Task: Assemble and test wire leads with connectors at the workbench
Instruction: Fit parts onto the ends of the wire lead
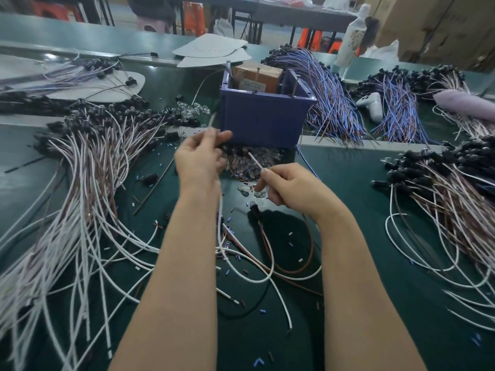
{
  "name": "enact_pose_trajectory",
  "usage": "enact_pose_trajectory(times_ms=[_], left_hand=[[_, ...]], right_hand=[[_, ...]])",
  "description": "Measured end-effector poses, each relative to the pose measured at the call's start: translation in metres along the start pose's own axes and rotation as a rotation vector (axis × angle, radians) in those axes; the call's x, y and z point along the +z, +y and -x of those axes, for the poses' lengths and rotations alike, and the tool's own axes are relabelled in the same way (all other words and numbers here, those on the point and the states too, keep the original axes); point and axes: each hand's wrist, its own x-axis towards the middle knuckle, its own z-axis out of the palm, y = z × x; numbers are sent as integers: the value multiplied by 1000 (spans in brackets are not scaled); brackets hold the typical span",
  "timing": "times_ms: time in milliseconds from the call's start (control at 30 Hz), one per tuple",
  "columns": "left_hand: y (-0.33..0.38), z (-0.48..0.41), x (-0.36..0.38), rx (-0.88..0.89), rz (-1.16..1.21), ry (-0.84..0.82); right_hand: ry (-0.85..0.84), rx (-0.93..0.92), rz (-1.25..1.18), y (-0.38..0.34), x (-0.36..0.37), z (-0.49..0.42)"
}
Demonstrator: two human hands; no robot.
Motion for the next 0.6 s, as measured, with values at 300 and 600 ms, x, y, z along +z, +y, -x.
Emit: enact_pose_trajectory(times_ms=[300, 600], left_hand=[[-11, -10, 1, 33, -414, 90], [2, -20, 12, 102, -528, -5]], right_hand=[[539, 273, -326, 18, -10, -13], [571, 74, -514, 5, -14, -25]])
